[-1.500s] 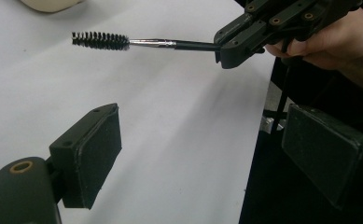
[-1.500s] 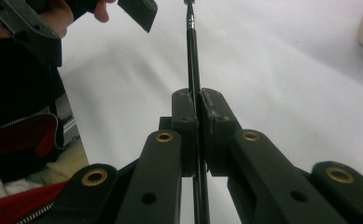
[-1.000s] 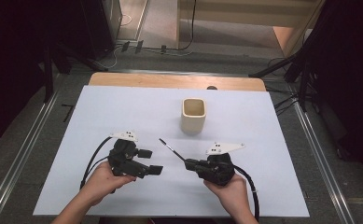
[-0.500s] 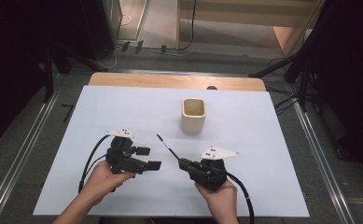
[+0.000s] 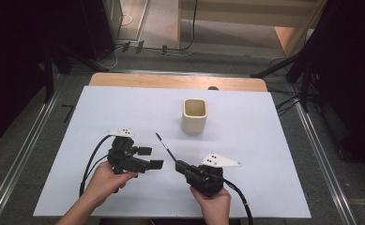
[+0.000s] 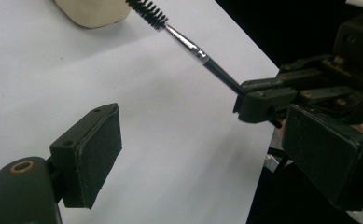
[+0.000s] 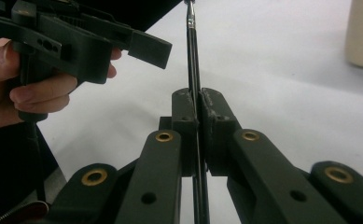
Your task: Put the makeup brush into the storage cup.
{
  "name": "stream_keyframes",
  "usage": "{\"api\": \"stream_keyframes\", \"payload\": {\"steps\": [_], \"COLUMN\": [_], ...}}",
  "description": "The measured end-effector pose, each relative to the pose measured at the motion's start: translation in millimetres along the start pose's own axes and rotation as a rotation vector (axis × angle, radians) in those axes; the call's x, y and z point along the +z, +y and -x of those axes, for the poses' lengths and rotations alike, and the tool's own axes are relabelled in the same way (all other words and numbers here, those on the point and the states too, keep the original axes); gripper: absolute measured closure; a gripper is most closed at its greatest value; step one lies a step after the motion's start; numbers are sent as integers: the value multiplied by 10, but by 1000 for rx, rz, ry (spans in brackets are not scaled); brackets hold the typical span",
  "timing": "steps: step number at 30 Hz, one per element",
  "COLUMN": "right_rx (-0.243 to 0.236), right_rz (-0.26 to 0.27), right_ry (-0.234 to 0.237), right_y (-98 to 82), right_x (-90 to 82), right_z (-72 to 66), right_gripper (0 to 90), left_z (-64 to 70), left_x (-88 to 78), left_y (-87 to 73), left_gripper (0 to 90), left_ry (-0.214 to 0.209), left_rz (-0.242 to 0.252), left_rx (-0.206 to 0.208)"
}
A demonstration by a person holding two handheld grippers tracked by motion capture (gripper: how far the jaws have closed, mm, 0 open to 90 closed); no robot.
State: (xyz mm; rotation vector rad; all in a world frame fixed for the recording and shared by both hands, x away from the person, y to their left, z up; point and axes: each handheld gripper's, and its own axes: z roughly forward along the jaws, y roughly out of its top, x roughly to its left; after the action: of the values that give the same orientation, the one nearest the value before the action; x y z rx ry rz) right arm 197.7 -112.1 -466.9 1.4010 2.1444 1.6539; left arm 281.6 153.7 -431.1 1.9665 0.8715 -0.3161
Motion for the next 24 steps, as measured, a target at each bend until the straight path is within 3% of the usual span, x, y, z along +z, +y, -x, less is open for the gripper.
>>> {"api": "stream_keyframes", "payload": {"steps": [5, 8, 17, 24], "right_rx": [29, 42, 78, 98], "right_rz": [22, 44, 91, 98], "right_ry": [16, 18, 35, 53], "right_y": [-48, -75, -98, -121], "right_x": [55, 87, 142, 187], "right_z": [-8, -4, -33, -33], "right_gripper": [866, 866, 865, 865], "left_z": [-9, -13, -18, -6], "left_x": [-3, -7, 4, 43], "left_y": [10, 7, 22, 31], "left_gripper": [122, 200, 201, 201], "left_ry": [-15, -13, 7, 24], "left_rz": [23, 34, 60, 61], "left_rx": [-28, -40, -67, -77]}}
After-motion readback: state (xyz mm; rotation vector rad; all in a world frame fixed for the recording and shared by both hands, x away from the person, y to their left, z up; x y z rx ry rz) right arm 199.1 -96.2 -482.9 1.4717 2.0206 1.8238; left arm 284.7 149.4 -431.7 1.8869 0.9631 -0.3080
